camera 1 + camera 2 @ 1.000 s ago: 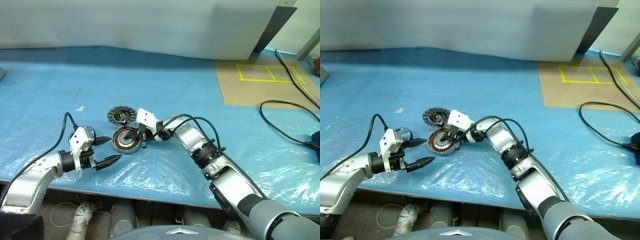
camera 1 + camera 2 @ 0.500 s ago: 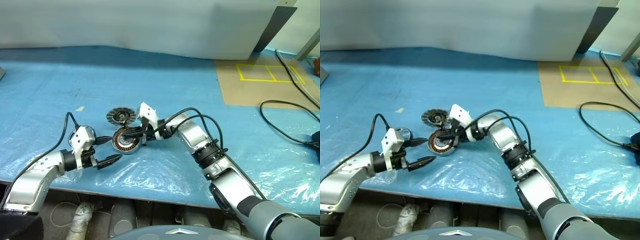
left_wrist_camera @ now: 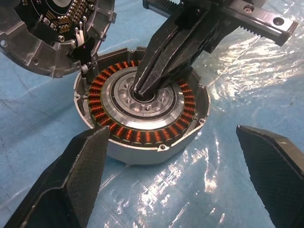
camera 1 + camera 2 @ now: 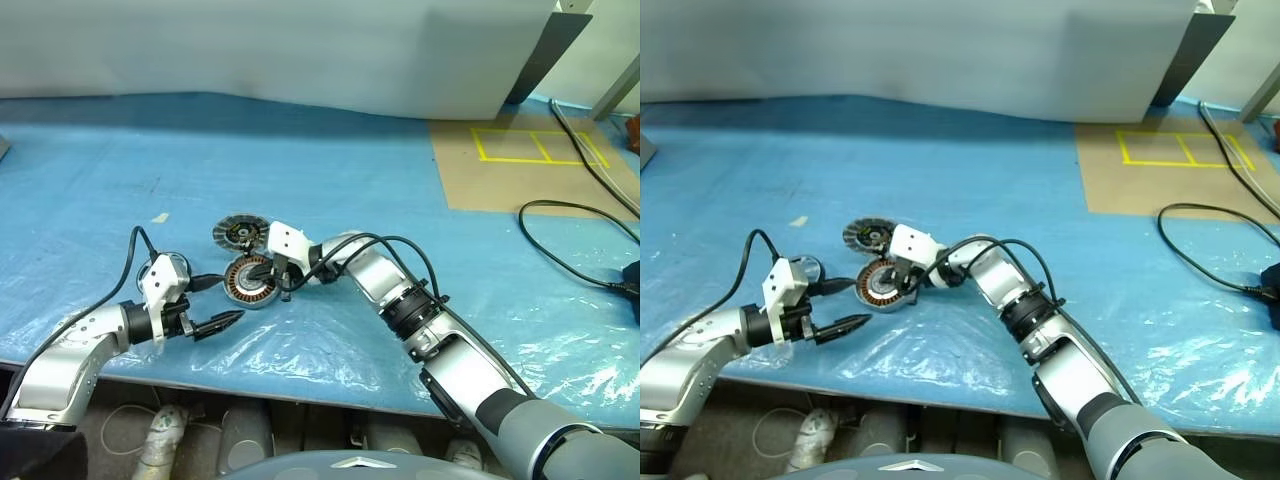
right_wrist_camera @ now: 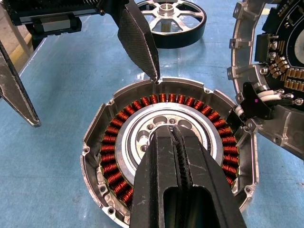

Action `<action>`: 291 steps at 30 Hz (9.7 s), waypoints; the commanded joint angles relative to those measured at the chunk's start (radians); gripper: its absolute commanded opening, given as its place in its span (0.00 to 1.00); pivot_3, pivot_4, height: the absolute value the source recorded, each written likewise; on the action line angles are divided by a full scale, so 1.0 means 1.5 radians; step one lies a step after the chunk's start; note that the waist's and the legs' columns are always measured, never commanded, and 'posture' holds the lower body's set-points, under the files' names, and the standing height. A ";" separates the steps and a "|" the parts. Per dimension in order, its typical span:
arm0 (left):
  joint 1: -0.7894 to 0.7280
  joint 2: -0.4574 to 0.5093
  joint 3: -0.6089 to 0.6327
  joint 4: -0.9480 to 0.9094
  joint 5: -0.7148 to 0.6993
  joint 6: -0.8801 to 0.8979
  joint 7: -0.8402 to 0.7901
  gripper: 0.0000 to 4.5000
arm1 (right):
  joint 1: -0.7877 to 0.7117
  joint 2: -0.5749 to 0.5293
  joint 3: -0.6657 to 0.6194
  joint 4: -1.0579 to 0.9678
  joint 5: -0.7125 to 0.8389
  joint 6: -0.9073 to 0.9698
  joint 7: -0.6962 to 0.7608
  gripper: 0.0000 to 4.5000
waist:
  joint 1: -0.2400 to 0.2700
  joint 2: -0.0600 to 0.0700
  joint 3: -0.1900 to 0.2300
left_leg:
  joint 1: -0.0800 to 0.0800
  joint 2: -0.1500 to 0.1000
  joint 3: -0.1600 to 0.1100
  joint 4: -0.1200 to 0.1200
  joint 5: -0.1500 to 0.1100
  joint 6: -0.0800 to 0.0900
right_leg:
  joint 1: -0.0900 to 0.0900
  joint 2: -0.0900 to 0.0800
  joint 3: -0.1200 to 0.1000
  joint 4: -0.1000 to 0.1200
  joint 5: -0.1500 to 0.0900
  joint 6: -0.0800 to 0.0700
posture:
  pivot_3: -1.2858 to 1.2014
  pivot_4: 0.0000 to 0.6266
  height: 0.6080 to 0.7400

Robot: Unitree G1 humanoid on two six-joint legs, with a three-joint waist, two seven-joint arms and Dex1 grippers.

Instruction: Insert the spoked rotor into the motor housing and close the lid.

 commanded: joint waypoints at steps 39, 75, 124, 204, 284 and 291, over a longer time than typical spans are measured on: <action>-0.239 0.219 0.063 0.229 0.058 -0.009 -0.108 1.00 | 0.057 -0.130 -0.150 -0.301 0.178 0.231 0.026 0.00 | 0.018 -0.001 0.000 | -0.001 0.000 0.000 0.000 0.000 0.000 | -0.001 0.000 0.000 0.000 0.000 0.000 | 0.52 0.24 1.00; -0.377 0.188 -0.148 0.461 0.274 -0.203 -0.269 0.66 | 0.110 -0.151 -0.138 -0.312 0.174 0.240 -0.090 0.00 | 0.020 -0.002 0.000 | -0.002 0.000 0.000 0.000 0.000 -0.001 | -0.002 0.000 -0.001 0.000 0.000 0.000 | 0.52 0.24 1.00; -0.235 0.156 0.005 0.173 0.072 -0.101 -0.227 0.22 | 0.152 -0.224 -0.234 -0.362 0.239 0.270 -0.084 0.00 | 0.027 0.000 0.000 | -0.001 0.000 0.002 -0.002 0.000 -0.001 | -0.003 0.000 0.001 0.000 0.000 0.000 | 0.52 0.24 1.00; -0.431 -0.008 0.019 0.371 0.041 0.061 -0.061 0.73 | 0.052 -0.025 -0.005 -0.028 0.113 0.140 -0.048 0.00 | 0.018 0.000 0.000 | -0.003 0.000 0.000 0.000 0.000 -0.001 | -0.002 -0.001 -0.002 0.000 0.000 0.000 | 0.52 0.24 1.00; -0.437 -0.001 0.000 0.174 -0.003 0.142 -0.202 0.00 | 0.140 -0.210 -0.170 -0.452 0.322 0.308 -0.092 0.27 | 0.018 -0.001 0.001 | -0.004 -0.001 -0.001 -0.002 0.000 -0.001 | -0.002 -0.001 -0.004 -0.001 0.000 0.000 | 0.52 0.24 1.00; -0.256 0.049 0.061 0.041 -0.061 0.165 -0.194 0.00 | 0.070 -0.150 -0.102 -0.297 0.276 0.251 -0.040 0.79 | 0.016 -0.001 0.002 | -0.007 0.000 -0.002 -0.001 -0.001 -0.002 | -0.003 0.000 -0.006 -0.001 -0.001 -0.001 | 0.52 0.24 1.00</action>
